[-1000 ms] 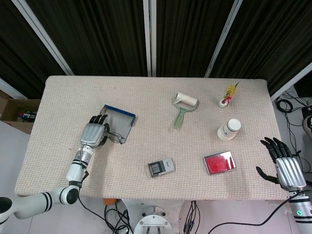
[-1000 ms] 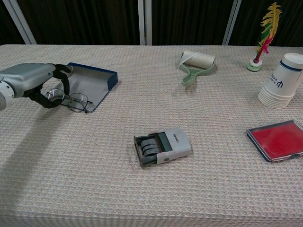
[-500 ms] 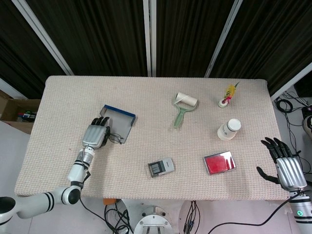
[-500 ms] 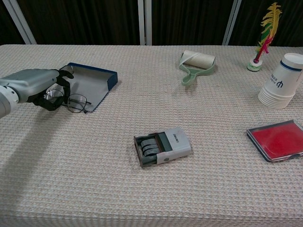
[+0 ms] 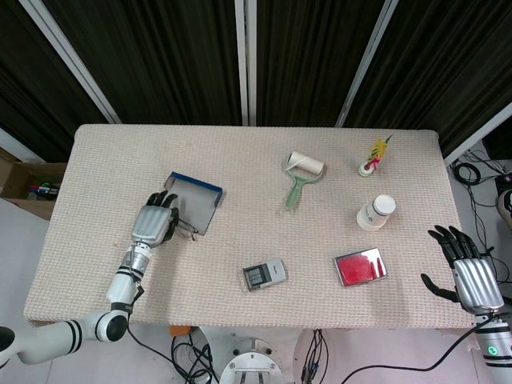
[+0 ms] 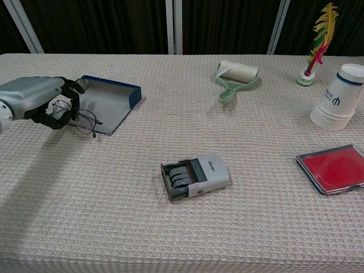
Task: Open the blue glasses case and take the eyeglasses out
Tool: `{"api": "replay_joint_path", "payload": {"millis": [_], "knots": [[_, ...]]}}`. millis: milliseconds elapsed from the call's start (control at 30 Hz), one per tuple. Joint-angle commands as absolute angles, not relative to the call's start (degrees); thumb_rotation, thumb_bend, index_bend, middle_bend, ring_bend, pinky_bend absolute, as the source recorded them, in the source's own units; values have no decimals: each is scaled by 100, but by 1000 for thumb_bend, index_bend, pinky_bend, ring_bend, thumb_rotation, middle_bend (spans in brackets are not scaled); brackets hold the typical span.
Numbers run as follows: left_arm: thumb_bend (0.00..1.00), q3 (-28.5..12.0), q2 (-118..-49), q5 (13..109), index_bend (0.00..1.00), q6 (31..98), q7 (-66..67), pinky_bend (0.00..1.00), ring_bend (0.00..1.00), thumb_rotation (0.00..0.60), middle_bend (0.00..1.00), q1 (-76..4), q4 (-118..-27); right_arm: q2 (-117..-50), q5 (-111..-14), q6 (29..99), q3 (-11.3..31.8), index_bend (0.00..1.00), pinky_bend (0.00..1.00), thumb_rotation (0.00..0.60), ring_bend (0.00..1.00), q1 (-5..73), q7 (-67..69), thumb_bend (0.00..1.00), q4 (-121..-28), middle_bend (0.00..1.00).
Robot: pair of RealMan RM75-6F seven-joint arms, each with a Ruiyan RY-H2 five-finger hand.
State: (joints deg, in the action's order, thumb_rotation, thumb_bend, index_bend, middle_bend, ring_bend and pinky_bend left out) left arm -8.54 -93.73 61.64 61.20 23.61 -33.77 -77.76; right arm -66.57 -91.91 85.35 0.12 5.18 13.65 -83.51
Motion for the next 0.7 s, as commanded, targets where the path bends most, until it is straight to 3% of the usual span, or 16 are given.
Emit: {"api": "replay_joint_path", "payload": {"millis": [33,400,700], "knots": [[435,-768,-9149,6239,637,6318,2456,105,51,600,147,-3242,-8150,-6654,-9197,8541,9,138,107,600,0,515,1372,199,-8344,110],[430,-202,-8445,6533,618,6872,2991,105,51,600,147,-2759,-9583,-6680,-9241,8485,7,138,107,600,0,573,1383,198,-8314,110],[429,157,-8639,7031,612,6981,3180,105,51,600,147,-2612,-9925,-6684,-9267,8437,-10,138,107,600,0,612,1342,199,-8331,109]]}}
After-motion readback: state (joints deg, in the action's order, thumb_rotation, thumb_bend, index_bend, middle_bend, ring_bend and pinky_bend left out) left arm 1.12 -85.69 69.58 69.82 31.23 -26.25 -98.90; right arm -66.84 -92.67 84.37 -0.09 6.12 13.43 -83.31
